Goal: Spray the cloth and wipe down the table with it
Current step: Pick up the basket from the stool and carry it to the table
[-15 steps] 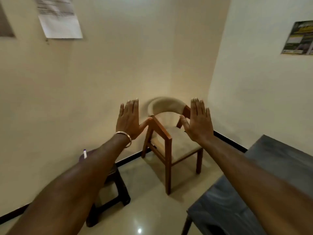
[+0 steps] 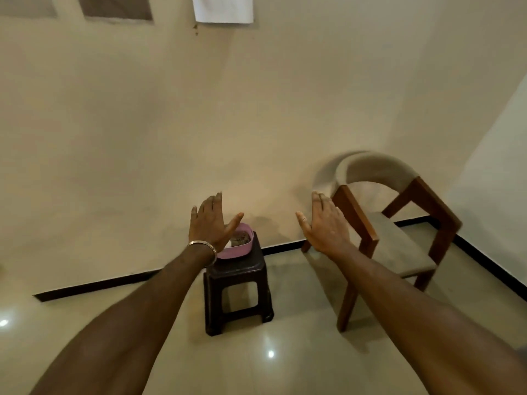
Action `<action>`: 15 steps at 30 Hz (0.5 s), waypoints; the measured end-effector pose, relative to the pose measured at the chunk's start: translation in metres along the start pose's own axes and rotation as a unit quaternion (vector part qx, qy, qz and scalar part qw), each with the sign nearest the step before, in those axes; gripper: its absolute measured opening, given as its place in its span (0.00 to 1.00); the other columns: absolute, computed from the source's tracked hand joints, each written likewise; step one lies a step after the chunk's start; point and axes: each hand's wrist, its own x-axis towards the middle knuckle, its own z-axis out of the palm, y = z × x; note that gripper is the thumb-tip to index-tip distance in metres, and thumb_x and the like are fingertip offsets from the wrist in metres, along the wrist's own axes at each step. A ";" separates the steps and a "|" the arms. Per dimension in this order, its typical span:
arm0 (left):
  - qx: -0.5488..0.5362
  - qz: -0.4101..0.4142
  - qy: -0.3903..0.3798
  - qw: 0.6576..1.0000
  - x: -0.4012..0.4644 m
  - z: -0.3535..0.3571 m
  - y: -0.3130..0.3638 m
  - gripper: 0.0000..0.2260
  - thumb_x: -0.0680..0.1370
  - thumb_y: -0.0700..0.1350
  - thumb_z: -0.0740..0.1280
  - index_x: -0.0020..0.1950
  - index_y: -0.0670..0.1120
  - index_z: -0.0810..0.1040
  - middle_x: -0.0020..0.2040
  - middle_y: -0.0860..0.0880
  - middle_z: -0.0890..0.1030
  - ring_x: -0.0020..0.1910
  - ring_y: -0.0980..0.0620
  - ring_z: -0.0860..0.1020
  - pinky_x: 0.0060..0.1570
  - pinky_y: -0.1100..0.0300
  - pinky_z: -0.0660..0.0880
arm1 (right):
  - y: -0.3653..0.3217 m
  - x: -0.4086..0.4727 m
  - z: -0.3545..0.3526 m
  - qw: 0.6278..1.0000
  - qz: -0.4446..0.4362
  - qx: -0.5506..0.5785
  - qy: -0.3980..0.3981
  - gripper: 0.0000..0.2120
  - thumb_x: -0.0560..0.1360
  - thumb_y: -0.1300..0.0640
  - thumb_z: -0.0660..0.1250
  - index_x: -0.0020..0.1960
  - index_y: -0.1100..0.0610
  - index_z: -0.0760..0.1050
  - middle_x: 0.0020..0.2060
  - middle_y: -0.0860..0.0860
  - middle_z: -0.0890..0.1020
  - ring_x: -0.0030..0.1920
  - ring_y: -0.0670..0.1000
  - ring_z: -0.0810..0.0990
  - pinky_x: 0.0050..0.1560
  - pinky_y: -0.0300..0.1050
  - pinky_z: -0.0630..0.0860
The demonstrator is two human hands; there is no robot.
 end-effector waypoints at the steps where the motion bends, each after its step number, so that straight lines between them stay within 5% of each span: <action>1: 0.006 -0.013 -0.010 1.000 0.003 0.004 -0.009 0.42 0.73 0.72 0.42 0.77 0.44 0.55 0.74 0.43 0.65 0.74 0.45 0.63 0.72 0.41 0.58 | -0.005 0.009 0.010 1.000 -0.010 -0.002 -0.010 0.35 0.82 0.38 0.51 0.80 0.59 0.50 0.78 0.59 0.59 0.78 0.58 0.58 0.76 0.56 0.59; 7: 0.050 -0.087 -0.057 0.993 0.039 0.049 -0.068 0.42 0.73 0.72 0.41 0.77 0.46 0.56 0.74 0.44 0.66 0.73 0.44 0.63 0.72 0.40 0.57 | -0.030 0.084 0.079 0.996 -0.038 0.018 -0.072 0.36 0.82 0.37 0.51 0.80 0.59 0.50 0.78 0.59 0.59 0.78 0.58 0.58 0.76 0.56 0.59; 15: 0.027 -0.174 -0.093 0.980 0.104 0.106 -0.090 0.27 0.82 0.57 0.50 0.77 0.43 0.56 0.73 0.43 0.67 0.72 0.43 0.64 0.71 0.41 0.57 | -0.033 0.178 0.158 0.987 -0.060 0.042 -0.142 0.36 0.81 0.37 0.52 0.80 0.59 0.51 0.78 0.58 0.60 0.77 0.58 0.60 0.75 0.57 0.62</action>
